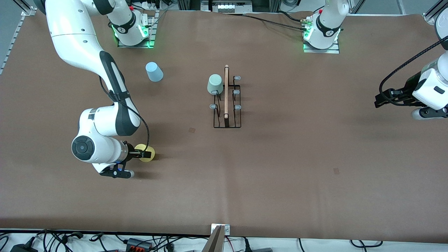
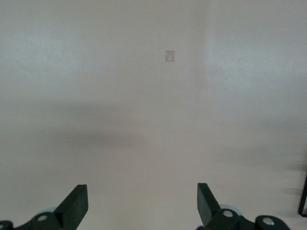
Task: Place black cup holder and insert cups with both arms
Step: 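Reach the right gripper to the yellow cup and grasp it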
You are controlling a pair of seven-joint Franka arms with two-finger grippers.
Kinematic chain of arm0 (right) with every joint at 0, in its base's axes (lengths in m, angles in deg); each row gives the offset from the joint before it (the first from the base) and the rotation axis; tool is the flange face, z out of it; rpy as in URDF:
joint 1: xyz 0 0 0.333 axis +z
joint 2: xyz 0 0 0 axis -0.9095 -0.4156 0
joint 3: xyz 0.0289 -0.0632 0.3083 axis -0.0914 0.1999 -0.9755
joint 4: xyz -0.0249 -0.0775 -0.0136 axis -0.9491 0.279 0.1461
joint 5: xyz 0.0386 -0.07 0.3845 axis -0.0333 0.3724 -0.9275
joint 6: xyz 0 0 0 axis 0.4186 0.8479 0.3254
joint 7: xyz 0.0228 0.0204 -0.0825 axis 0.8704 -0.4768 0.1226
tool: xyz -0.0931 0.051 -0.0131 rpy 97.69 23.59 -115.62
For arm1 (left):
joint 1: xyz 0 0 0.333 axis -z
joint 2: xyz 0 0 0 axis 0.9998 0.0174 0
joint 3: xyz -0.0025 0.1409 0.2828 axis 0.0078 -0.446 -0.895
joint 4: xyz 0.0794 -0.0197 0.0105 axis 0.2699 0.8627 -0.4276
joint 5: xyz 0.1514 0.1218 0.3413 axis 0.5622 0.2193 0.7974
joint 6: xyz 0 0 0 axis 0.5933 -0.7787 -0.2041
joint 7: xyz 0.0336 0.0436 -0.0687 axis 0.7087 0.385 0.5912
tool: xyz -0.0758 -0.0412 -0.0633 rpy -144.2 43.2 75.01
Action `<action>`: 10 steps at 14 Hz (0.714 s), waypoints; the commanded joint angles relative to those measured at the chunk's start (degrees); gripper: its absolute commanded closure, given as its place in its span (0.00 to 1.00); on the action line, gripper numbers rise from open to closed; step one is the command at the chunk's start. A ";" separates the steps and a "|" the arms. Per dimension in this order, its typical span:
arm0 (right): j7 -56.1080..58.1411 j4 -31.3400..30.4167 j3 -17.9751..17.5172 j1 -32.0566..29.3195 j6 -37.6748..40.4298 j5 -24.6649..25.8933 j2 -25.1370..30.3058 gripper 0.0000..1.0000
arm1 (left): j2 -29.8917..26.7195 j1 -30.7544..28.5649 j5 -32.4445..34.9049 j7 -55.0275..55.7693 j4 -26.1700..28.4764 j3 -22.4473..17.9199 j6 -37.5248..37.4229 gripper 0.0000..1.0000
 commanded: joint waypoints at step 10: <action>1.41 1.51 -0.87 -0.64 1.91 0.94 -1.33 0.55 | -0.60 -0.54 0.28 -1.48 -0.04 0.09 -0.49 0.00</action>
